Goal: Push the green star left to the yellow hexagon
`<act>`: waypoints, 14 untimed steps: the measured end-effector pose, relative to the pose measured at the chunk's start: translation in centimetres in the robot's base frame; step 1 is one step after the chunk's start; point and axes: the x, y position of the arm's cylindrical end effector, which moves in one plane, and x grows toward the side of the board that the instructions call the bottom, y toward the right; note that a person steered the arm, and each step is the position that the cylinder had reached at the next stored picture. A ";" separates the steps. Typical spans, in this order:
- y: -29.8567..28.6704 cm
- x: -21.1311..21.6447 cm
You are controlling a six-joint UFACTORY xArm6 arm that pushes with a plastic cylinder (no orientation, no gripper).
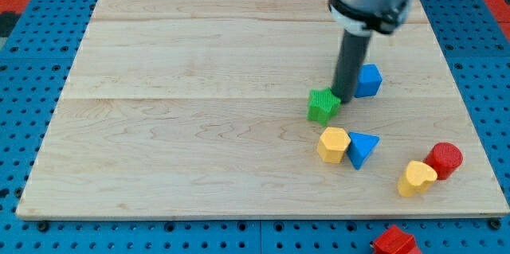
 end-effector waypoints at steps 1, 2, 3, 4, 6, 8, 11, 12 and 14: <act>0.3 1.6; -0.1 1.5; -2.2 -1.1; -2.3 -2.6; -2.3 -6.9; 0.5 -11.8; 6.7 -5.6; 8.2 -3.2; 9.2 -2.0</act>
